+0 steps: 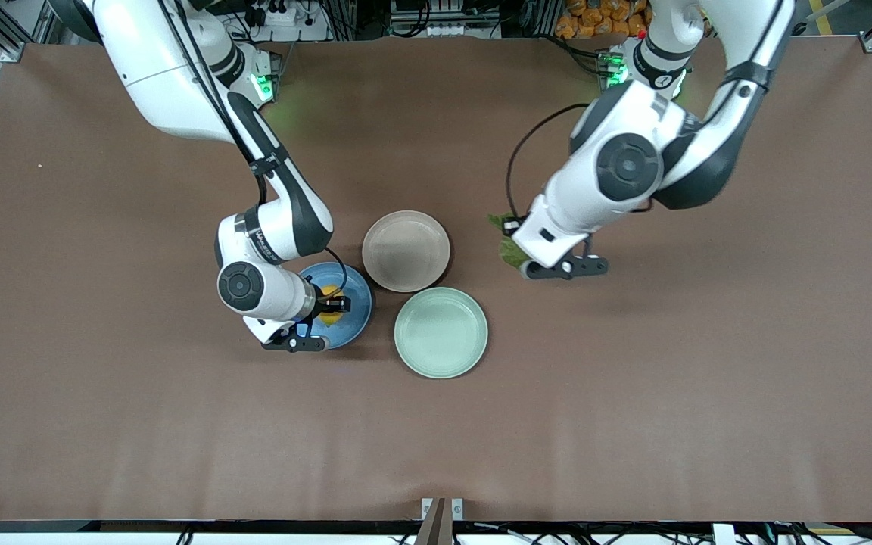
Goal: Place lemon and lettuce in plates
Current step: 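Carry the lemon onto the blue plate while the left gripper carries the lettuce, then release the lemon and withdraw the right gripper while the left gripper lowers the lettuce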
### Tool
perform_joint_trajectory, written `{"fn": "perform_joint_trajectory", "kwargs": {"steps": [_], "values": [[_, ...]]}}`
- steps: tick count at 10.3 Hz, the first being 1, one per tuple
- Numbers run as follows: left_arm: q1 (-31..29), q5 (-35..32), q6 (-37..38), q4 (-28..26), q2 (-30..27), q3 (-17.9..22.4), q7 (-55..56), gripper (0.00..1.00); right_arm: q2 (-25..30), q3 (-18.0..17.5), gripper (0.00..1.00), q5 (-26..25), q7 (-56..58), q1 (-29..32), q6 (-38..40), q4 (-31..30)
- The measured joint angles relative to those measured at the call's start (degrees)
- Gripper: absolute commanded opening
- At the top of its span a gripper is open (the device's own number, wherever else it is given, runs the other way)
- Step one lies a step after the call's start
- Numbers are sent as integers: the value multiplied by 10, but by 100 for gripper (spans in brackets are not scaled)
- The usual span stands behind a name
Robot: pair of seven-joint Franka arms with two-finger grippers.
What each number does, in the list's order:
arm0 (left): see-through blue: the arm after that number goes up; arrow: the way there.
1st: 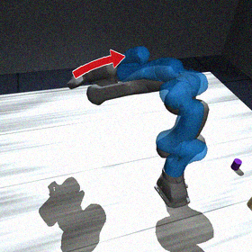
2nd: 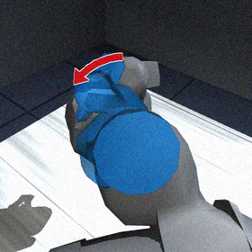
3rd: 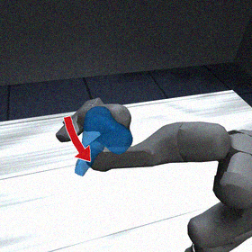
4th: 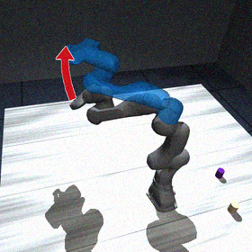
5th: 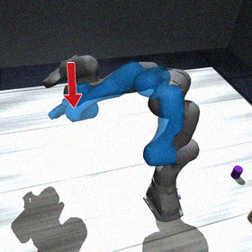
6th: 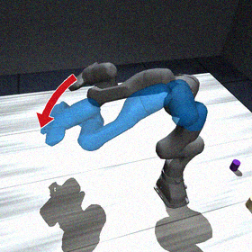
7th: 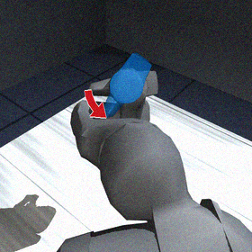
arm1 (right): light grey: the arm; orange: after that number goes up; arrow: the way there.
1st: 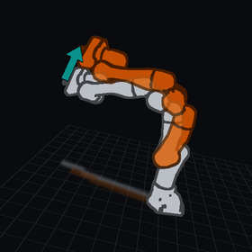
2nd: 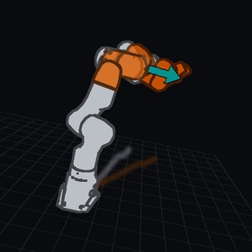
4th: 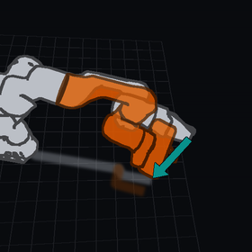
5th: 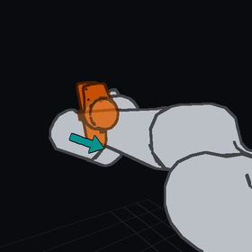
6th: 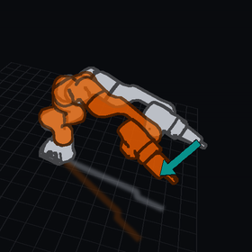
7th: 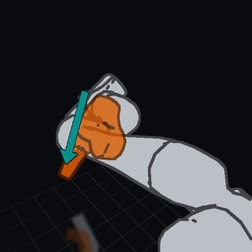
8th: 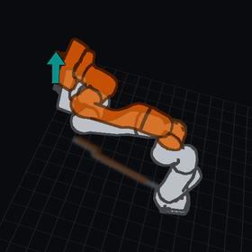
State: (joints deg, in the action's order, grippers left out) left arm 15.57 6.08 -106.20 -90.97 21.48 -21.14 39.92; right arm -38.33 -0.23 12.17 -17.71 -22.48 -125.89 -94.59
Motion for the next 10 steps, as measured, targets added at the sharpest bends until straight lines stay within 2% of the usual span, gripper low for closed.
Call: {"fn": "perform_joint_trajectory", "kwargs": {"steps": [2, 4, 6, 8, 10], "values": [[39, 0, -34, 0, 15, 5, 50, 0, 0, 2, 100, 0, 0, 0, 0, 10], [103, 1, -68, -1, 36, 37, 87, 0, 7, 16, 100, 0, 3, 1, 21, 31], [154, 1, -112, -2, 63, 57, 127, 0, 30, 56, 100, -1, 26, 2, 83, 53], [185, 1, -158, -3, 97, 60, 152, 0, 71, 106, 100, -1, 97, 11, 106, 60], [211, 1, -218, -3, 135, 62, 171, 0, 117, 121, 100, -1, 177, 63, 118, 62]]}}
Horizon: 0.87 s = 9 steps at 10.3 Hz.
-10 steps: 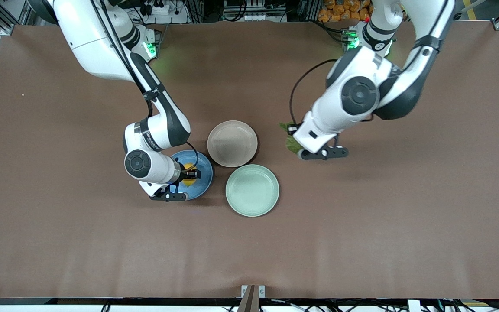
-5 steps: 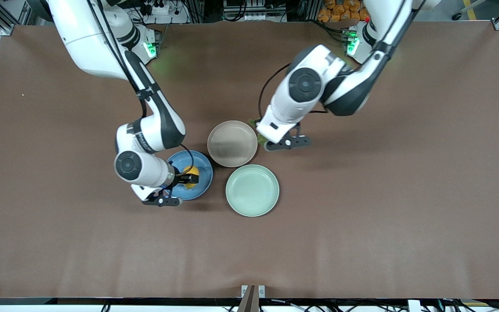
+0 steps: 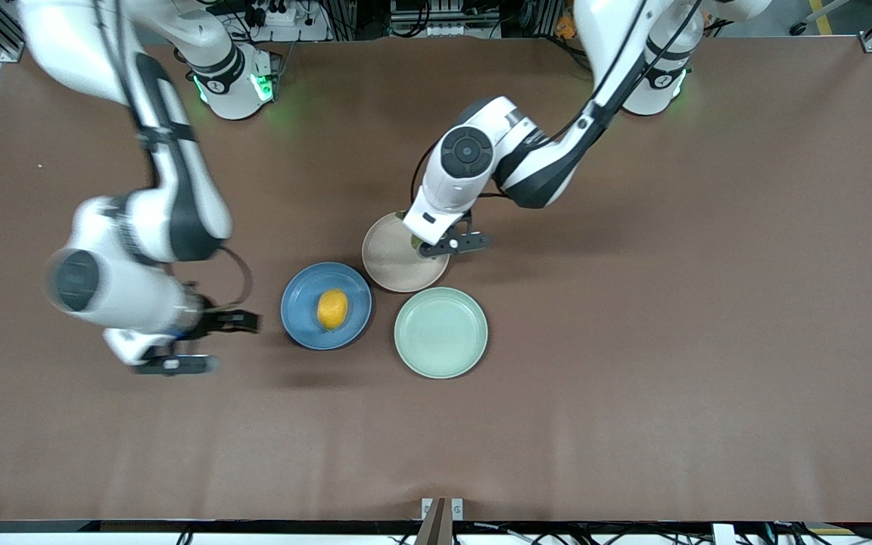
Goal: Place lemon and lettuce in plates
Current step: 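Release the lemon and withdraw the right gripper while the left gripper lowers the lettuce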
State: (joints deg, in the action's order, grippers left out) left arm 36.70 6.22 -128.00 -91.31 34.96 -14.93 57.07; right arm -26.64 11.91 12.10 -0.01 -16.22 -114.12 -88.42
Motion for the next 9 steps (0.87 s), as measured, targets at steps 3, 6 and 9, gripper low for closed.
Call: {"fn": "perform_joint_trajectory", "kwargs": {"steps": [3, 6, 9], "values": [[10, 0, -58, 0, 44, 2, 5, 100, 58, 1, 100, -2, 28, 71, 59, 1], [12, 0, -75, 11, 49, 3, 5, 100, 128, 0, 100, -48, 28, 89, 161, 2], [0, -23, -40, 29, -10, 32, 4, 100, 202, -41, 100, -83, 27, 128, 219, 1]]}}
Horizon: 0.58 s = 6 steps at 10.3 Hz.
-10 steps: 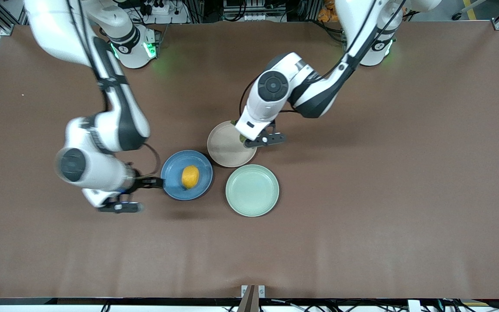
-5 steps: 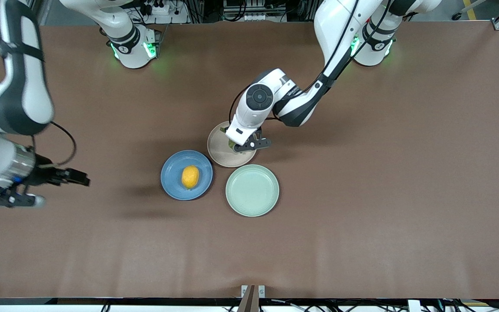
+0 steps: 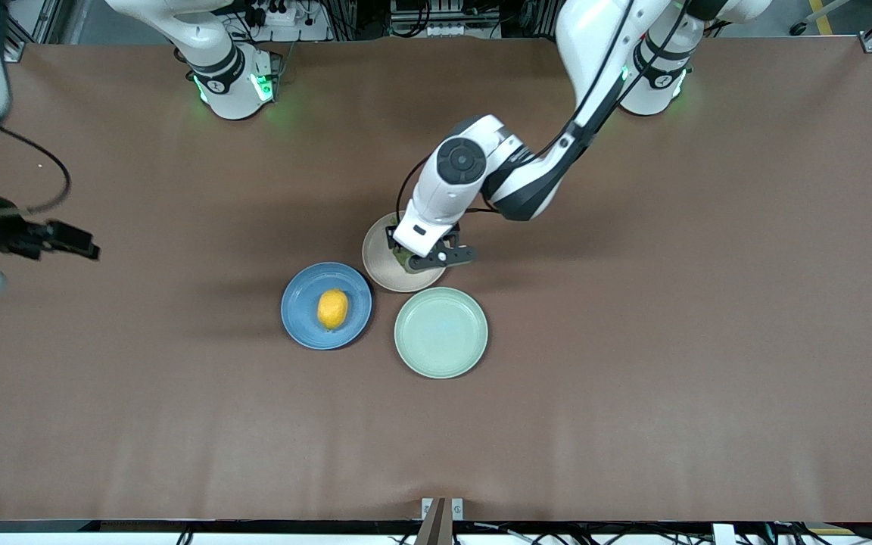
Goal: Place lemon and lettuce in plates
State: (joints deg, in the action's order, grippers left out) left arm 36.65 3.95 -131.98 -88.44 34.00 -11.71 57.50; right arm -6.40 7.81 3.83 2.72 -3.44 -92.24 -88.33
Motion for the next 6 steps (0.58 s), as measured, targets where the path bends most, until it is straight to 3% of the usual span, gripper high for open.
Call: {"fn": "perform_joint_trajectory", "kwargs": {"steps": [2, 6], "values": [[-36, -39, 66, 3, -68, 8, -5, 100, 19, -33, 100, -13, 0, 37, 9, -3], [-105, -52, 184, 2, -165, 37, -114, 100, 20, -40, 100, -30, -3, 40, 13, -15]]}}
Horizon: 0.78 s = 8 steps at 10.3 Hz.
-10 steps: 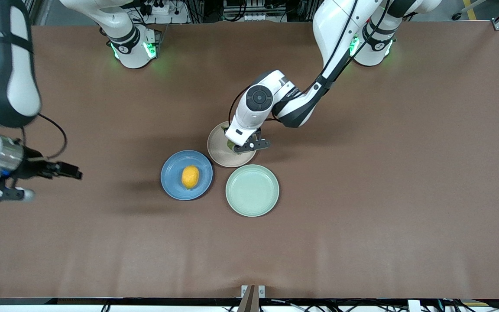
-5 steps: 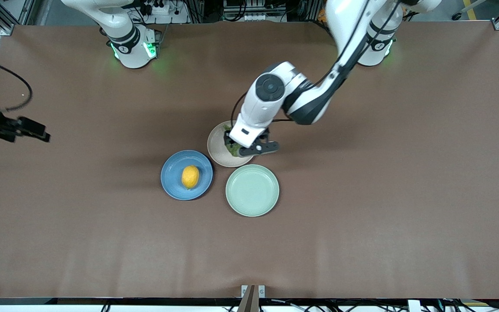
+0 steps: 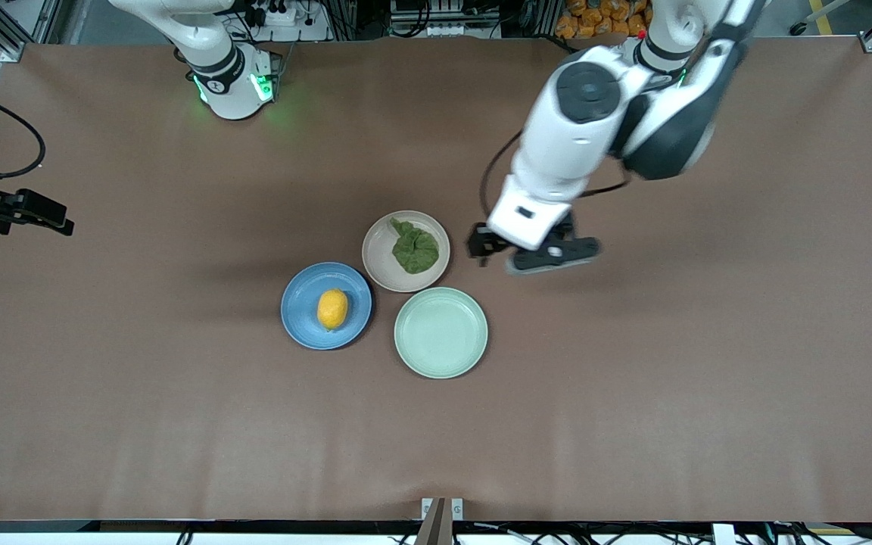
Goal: Place lemon and lettuce in plates
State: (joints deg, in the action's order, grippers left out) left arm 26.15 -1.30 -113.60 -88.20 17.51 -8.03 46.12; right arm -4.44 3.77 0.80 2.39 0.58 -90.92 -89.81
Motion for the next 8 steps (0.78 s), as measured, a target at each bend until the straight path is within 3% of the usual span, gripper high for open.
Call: {"fn": "perform_joint_trajectory", "kwargs": {"steps": [4, 8], "values": [[-100, 0, 116, 2, -66, -1, -119, 100, 2, -3, 100, -2, -1, 0, 10, 0], [-144, 0, 244, 46, -107, 20, -201, 100, 33, -9, 100, -3, -1, -3, 11, -17]]}}
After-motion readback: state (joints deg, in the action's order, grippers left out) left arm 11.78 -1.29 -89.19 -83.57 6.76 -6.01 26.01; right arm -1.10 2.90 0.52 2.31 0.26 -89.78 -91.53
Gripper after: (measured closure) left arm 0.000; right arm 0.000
